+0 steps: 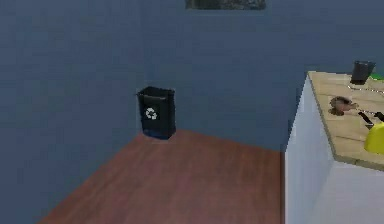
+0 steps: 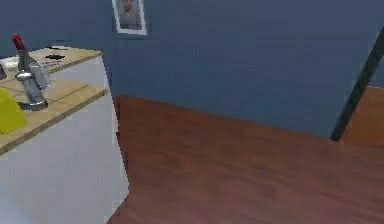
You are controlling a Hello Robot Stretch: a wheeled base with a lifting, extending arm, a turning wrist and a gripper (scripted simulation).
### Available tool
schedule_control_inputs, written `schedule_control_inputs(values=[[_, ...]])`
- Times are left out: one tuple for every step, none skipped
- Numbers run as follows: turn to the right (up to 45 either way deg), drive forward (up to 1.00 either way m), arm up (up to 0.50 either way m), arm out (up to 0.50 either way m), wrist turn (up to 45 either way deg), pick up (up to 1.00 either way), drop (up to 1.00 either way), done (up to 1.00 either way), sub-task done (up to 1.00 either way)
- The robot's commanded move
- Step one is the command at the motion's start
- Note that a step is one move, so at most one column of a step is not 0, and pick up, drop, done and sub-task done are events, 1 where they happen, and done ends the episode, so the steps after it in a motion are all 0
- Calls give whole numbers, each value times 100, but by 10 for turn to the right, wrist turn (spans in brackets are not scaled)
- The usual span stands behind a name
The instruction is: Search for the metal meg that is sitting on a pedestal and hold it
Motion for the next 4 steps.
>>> schedule_control_inputs(values=[[0,55,0,0,0,0,0,0,0],[-270,0,0,0,0,0,0,0,0],[450,0,0,0,0,0,0,0,0],[450,0,0,0,0,0,0,0,0]])
